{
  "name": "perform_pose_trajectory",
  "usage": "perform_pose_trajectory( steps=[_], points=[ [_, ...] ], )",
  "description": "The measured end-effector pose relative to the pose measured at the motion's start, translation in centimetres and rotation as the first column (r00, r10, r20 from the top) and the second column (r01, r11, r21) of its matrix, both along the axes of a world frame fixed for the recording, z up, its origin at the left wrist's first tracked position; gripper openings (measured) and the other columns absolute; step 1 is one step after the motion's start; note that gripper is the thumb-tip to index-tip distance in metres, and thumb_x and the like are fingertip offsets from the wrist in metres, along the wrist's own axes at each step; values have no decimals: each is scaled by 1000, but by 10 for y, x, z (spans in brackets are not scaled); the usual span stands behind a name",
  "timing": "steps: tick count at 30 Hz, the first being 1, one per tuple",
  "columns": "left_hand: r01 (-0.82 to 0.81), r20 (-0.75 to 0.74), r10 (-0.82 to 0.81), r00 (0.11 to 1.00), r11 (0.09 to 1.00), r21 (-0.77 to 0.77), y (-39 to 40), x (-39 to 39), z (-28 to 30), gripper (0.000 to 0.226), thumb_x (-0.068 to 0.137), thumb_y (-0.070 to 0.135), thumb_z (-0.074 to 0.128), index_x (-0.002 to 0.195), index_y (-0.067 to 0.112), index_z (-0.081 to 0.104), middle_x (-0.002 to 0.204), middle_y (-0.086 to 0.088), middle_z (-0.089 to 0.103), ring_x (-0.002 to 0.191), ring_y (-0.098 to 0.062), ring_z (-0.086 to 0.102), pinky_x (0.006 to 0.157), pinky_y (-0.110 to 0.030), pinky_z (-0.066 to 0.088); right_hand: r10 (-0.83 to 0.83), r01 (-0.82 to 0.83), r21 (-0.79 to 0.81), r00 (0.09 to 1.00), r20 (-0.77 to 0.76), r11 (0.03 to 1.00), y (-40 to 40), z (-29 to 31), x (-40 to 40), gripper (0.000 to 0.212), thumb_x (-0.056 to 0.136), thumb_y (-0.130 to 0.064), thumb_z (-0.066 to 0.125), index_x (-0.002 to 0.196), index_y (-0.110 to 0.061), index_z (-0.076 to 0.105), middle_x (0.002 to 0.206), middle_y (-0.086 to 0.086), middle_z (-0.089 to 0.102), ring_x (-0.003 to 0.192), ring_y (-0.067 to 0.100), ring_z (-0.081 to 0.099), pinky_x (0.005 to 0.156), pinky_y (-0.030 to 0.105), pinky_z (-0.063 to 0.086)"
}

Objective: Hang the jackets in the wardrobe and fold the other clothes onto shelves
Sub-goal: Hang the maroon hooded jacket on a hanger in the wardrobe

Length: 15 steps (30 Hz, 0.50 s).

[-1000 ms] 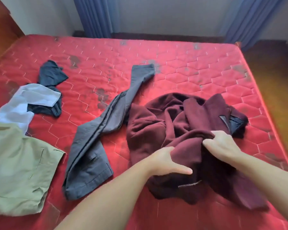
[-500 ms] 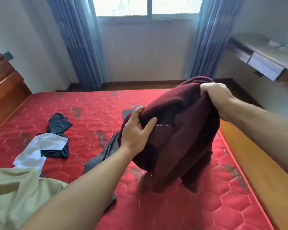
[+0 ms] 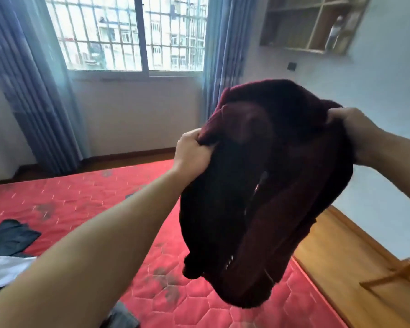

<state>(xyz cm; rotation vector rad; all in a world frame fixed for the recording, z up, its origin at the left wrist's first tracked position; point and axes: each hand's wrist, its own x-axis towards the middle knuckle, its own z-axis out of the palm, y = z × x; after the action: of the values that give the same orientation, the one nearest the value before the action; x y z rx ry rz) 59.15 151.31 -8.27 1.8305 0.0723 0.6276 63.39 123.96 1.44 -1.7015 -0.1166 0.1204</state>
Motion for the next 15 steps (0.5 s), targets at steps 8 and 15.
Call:
perform_pose_trajectory(
  steps=[8,15],
  points=[
    [166,-17,-166,986,986,6,-78,-28,110,21,76,8,51,69,-3,67,62,-7,58,59,-19,56,52,-30,46,-122,53,-274,963,-242,960,-60,-62,-71,26,80,-9,59,104,-3,65,108,17,71,96,31,67,91,45,52],
    [229,-38,-227,973,971,61,-152,-66,139,27,79,3,52,78,14,77,74,-4,73,73,-21,70,58,-29,60,-271,463,-344,835,479,817,-75,-43,-146,53,86,-28,70,132,-17,47,125,1,51,110,19,54,95,36,48]
  ],
)
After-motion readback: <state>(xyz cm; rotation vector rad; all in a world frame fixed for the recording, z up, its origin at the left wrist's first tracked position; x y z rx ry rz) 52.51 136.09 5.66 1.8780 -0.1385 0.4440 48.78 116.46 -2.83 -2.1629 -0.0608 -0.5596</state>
